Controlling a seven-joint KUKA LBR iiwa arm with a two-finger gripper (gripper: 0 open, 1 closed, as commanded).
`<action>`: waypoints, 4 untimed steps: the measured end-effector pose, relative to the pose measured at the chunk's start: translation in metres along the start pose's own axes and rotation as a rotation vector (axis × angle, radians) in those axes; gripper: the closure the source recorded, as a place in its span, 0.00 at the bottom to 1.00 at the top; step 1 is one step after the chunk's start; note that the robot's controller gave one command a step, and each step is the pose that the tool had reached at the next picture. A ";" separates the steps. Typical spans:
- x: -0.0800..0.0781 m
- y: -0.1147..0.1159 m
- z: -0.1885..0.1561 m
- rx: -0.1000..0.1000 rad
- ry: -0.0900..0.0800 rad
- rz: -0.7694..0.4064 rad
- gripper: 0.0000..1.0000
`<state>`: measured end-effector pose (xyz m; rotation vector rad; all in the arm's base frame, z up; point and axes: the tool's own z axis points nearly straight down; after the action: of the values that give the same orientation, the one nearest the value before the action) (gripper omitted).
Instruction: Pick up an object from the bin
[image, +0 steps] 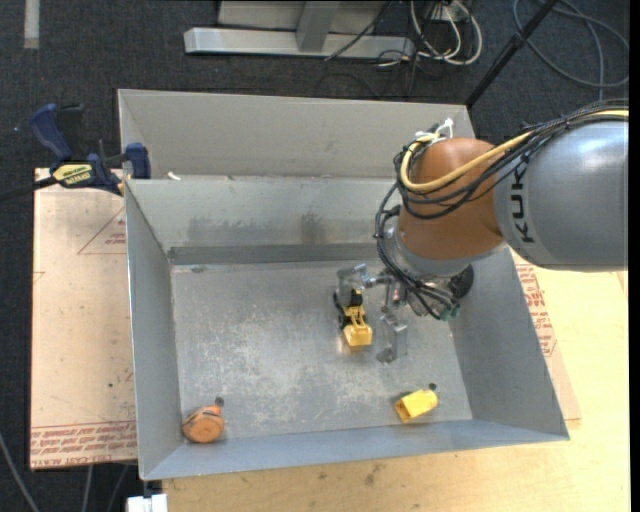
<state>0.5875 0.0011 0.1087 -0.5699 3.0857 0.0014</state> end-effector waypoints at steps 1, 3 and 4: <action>-0.008 -0.022 0.035 0.000 -0.004 0.030 0.00; -0.019 -0.034 0.037 -0.001 -0.002 -0.459 1.00; -0.018 -0.034 0.034 -0.003 0.000 -0.459 1.00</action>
Offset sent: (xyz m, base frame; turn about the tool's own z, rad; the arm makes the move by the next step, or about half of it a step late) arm 0.0280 -0.0269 -0.0387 -0.4632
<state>0.6160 -0.0240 0.0748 -1.2577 2.8754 0.0045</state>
